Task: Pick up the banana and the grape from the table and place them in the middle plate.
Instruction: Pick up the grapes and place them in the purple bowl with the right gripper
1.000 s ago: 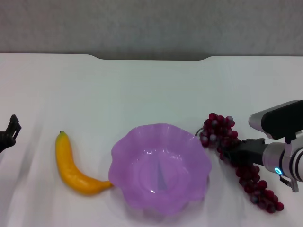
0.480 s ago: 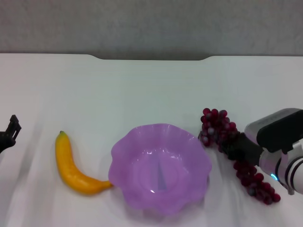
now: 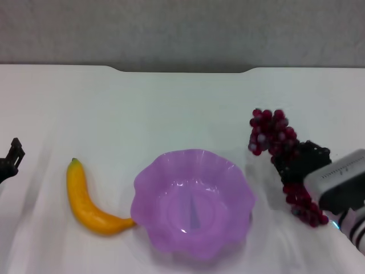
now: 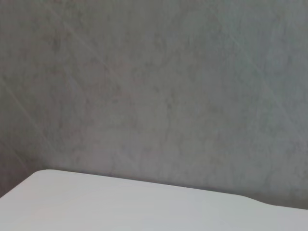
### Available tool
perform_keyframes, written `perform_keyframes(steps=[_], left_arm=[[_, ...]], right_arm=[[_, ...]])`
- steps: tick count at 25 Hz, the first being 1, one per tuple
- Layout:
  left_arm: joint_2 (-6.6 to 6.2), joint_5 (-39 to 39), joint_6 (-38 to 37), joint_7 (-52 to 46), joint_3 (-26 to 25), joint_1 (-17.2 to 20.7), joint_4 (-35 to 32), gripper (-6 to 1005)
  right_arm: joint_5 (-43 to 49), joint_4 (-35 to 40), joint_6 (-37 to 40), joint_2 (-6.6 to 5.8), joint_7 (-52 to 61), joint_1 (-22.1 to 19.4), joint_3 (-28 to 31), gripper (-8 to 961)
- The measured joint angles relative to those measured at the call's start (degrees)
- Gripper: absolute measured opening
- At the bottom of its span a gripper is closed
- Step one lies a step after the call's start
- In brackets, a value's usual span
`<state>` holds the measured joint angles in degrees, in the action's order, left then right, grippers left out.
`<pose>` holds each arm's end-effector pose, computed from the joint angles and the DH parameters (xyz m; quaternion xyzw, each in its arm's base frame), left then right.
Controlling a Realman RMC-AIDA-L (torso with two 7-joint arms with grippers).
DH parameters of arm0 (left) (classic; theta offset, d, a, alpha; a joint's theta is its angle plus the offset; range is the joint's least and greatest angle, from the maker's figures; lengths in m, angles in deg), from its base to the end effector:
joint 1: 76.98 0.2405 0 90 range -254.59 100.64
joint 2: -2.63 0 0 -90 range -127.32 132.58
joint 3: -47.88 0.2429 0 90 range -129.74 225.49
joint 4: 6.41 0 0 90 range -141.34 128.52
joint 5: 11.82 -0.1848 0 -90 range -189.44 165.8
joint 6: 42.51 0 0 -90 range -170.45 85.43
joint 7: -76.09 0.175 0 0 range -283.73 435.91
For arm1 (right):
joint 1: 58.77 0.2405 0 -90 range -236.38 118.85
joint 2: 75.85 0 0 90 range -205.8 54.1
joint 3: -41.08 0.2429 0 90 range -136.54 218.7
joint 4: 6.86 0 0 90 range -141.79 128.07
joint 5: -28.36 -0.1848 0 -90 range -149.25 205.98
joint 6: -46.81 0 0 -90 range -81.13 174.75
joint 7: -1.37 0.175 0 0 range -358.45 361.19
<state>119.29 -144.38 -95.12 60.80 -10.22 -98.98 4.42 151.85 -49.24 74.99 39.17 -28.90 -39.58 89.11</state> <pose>-0.3603 0.3386 0.0194 -0.6316 -0.3766 -0.2516 0.6293 0.2671 0.3482 -0.0676 -0.8153 0.2039 0.1113 0.5305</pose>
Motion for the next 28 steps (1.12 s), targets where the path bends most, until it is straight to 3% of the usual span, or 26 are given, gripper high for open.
perform_keyframes(steps=[6, 8, 18, 28], left_arm=[[0.03, 0.0, 0.0, 0.0, 0.0, 0.1, 0.0, 711], [0.05, 0.0, 0.0, 0.0, 0.0, 0.1, -0.1, 711], [0.05, -0.4, 0.2, 0.0, 0.1, 0.1, -0.2, 711], [-0.02, -0.4, 0.2, 0.0, 0.3, 0.0, -0.1, 712]], right_arm=[[2.5, 1.2, 13.9, -0.34, 7.0, -0.7, -6.4, 419], [5.6, -0.8, 14.7, -0.44, 9.3, -0.7, -6.8, 416], [14.6, -19.7, -5.9, -1.94, 10.1, -2.5, -1.7, 414], [22.2, -27.8, -12.0, -1.39, 10.1, -4.5, -1.2, 410]])
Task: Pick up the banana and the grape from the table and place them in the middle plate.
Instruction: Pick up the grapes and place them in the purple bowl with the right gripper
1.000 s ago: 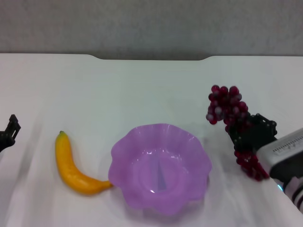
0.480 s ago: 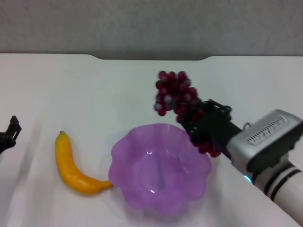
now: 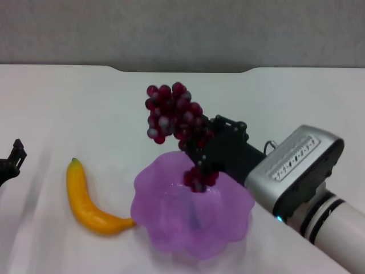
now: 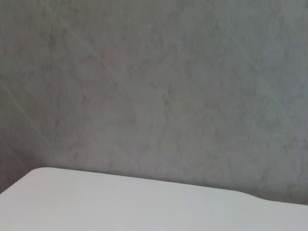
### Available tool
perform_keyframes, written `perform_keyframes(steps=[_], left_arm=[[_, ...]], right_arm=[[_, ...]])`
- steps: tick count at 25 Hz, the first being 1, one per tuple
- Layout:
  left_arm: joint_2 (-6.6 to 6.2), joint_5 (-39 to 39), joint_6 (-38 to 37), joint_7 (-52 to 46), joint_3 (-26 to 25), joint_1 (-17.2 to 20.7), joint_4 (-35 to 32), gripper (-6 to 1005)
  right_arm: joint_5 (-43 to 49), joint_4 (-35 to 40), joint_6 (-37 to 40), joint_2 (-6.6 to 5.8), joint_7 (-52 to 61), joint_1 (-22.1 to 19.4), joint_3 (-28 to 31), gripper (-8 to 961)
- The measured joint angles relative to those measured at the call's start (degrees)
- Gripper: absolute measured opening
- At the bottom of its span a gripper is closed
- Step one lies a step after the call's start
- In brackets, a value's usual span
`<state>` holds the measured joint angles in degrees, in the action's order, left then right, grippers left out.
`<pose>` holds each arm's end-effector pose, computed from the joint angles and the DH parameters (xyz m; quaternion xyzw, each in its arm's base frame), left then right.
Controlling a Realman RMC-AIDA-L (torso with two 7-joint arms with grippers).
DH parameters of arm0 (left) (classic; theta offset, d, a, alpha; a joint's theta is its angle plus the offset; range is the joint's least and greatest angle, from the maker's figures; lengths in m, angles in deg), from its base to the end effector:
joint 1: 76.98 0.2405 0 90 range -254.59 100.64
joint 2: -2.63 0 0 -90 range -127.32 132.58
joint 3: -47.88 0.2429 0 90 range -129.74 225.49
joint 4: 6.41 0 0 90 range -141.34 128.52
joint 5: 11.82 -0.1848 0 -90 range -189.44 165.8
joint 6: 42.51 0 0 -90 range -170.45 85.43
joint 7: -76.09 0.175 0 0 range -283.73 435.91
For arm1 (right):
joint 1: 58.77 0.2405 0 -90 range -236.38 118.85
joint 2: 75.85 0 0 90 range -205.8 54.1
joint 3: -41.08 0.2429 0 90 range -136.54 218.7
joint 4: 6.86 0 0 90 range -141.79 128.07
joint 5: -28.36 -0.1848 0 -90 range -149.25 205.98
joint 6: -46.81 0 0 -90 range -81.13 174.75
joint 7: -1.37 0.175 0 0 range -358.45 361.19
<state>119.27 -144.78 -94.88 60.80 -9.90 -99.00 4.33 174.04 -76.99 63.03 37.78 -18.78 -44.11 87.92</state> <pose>-0.3602 0.3383 0.0176 -0.6366 -0.3755 -0.2480 0.6263 0.1355 0.3155 -0.0878 -0.8755 0.1014 0.2344 0.4101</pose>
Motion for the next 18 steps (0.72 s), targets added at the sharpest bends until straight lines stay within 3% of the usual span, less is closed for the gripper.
perform_keyframes(steps=[4, 18], left_arm=[[-0.02, 0.0, 0.0, 0.0, -0.1, 0.0, 0.2, 711], [0.04, 0.2, -0.1, 0.0, -0.2, -0.3, 0.1, 712]], right_arm=[[1.9, 1.1, 0.0, 0.80, 0.2, -1.5, 0.7, 409], [1.5, 8.8, 1.2, 1.15, 1.1, 0.2, -1.4, 411]])
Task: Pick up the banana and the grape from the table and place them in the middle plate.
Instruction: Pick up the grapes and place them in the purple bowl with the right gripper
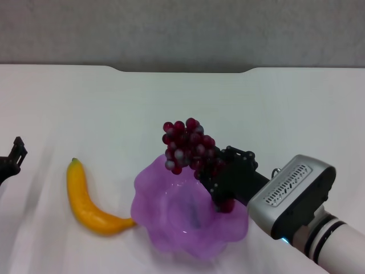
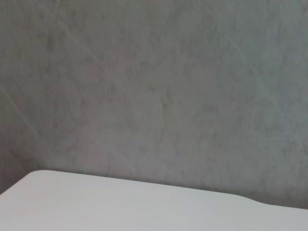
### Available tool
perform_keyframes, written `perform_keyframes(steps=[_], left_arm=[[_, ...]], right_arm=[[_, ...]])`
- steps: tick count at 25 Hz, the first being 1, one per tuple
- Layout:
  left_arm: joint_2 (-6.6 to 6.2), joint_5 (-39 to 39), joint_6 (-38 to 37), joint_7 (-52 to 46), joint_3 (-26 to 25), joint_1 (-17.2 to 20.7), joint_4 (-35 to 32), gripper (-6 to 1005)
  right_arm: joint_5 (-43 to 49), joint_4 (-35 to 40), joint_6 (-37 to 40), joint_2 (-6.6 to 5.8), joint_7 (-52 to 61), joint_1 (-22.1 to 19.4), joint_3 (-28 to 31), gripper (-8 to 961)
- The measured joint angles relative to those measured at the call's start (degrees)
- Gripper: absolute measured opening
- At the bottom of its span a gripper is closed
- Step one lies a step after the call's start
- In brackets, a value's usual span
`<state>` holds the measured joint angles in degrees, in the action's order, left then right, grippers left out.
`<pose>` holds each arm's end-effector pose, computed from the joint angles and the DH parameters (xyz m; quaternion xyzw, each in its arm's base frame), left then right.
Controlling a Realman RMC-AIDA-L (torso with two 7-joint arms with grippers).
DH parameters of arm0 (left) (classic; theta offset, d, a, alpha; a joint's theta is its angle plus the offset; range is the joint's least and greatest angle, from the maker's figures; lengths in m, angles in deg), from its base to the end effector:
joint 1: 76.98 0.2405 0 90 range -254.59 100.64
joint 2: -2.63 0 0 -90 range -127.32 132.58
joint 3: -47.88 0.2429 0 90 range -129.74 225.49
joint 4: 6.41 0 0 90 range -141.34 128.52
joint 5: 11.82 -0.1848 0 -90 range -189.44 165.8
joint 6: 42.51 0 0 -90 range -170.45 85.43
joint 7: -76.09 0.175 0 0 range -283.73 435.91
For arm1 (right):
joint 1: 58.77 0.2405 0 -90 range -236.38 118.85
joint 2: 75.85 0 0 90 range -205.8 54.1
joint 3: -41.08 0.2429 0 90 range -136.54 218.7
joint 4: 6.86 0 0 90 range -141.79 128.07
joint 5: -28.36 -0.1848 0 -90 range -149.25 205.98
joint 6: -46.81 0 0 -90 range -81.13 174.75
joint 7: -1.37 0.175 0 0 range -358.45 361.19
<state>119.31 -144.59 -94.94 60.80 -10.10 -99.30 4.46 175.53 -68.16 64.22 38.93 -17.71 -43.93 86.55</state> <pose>-0.3581 0.3405 0.0181 -0.6350 -0.3748 -0.2520 0.6267 0.1768 0.3106 -0.1075 -0.8880 0.1170 0.1779 0.4076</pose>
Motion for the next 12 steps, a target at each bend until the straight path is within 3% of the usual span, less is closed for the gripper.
perform_keyframes(steps=[6, 12], left_arm=[[0.01, 0.0, -0.1, 0.0, 0.0, 0.0, 0.1, 711], [0.05, 0.1, 0.0, 0.0, 0.0, 0.0, 0.0, 711]], right_arm=[[0.0, 6.3, 3.5, 0.26, 2.9, 2.5, -2.4, 418], [0.2, 10.8, 13.5, 0.22, 7.3, 2.6, -3.6, 522]])
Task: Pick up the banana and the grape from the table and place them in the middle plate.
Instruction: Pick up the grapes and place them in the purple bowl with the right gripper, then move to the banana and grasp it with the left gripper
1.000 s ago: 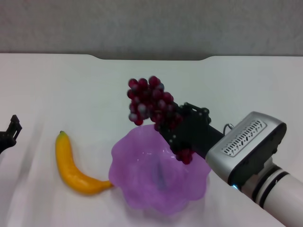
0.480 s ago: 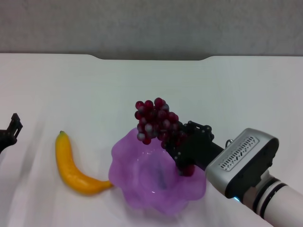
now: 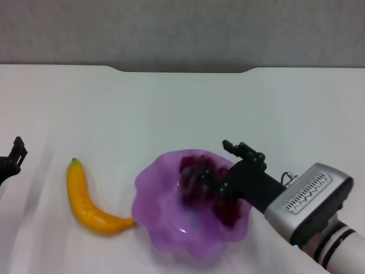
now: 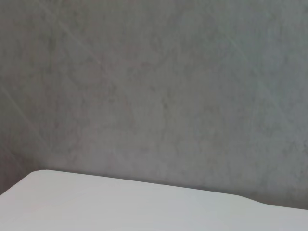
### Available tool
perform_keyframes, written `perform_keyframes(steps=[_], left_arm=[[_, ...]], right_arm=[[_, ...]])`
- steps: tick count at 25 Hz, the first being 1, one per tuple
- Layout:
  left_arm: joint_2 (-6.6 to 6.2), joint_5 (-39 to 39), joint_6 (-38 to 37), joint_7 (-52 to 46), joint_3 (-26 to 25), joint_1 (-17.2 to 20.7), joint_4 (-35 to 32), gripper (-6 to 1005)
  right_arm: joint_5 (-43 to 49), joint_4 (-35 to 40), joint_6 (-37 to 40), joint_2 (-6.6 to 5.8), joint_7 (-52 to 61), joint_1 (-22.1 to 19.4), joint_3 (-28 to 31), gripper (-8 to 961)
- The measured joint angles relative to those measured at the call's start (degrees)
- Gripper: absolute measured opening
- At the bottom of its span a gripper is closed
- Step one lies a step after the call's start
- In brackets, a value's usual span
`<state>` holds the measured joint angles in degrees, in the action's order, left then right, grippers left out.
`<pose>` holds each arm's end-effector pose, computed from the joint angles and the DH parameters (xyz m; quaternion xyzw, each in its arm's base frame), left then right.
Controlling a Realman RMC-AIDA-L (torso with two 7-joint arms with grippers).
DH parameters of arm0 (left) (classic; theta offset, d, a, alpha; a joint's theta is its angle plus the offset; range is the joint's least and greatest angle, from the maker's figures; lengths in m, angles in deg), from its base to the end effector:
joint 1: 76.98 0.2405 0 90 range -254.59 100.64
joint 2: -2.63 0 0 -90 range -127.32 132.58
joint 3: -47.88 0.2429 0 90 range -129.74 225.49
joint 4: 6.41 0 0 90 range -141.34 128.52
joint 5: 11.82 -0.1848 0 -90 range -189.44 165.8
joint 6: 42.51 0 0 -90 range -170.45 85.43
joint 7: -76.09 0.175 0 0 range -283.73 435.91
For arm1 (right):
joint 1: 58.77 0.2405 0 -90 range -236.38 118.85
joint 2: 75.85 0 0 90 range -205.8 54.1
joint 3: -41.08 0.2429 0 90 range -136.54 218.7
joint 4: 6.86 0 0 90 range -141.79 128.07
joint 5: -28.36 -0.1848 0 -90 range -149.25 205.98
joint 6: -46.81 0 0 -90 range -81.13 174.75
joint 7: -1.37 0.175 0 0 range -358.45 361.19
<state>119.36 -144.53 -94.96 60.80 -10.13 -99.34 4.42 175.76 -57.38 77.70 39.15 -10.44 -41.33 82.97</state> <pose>-0.3580 0.3406 0.0180 -0.6345 -0.3751 -0.2524 0.6269 0.1925 0.3129 -0.1051 -0.8728 0.1247 0.2163 0.4194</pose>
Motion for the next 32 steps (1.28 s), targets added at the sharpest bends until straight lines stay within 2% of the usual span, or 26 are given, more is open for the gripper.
perform_keyframes(steps=[5, 9, 10, 11, 16, 20, 22, 29, 32], left_arm=[[-0.01, 0.0, 0.0, 0.0, 0.0, 0.1, 0.1, 712], [-0.01, 0.1, -0.2, 0.0, 0.0, 0.1, 0.2, 712], [-0.01, 0.1, -0.2, 0.0, 0.0, 0.0, 0.2, 712], [-0.01, 0.0, -0.2, 0.0, 0.0, 0.0, 0.2, 712], [0.06, -0.2, -0.2, -0.2, 0.3, 0.0, 0.8, 712], [-0.05, -0.5, -0.4, 0.9, 1.2, 1.2, 5.2, 712], [-0.04, -0.8, -0.5, 1.6, 1.2, 1.2, 5.9, 712], [-0.27, -4.8, 0.2, 1.9, 1.3, 1.8, 7.5, 711], [-1.40, -7.4, 3.8, 2.1, 0.9, 3.4, 12.7, 711]], right_arm=[[-0.1, 3.2, 3.4, 0.10, 1.0, 0.3, -0.4, 609], [-0.3, 7.9, 8.7, 0.25, 3.8, 1.9, -1.1, 787], [-0.3, 12.3, 14.1, 0.30, 7.5, 3.1, -1.6, 831], [-0.3, 12.3, 14.1, 0.30, 7.5, 3.1, -1.6, 842], [-1.2, 23.0, 25.5, 0.24, 18.1, 6.0, -1.1, 900], [-4.8, 27.8, 32.7, 0.31, 18.8, 6.3, -1.0, 900], [-7.5, 29.5, 33.6, 0.44, 17.9, 6.3, -1.0, 900], [-12.9, 30.6, 27.5, 0.40, 17.1, 5.2, -2.7, 900], [-13.1, 30.4, 25.1, 0.49, 15.3, 5.2, -3.6, 900]])
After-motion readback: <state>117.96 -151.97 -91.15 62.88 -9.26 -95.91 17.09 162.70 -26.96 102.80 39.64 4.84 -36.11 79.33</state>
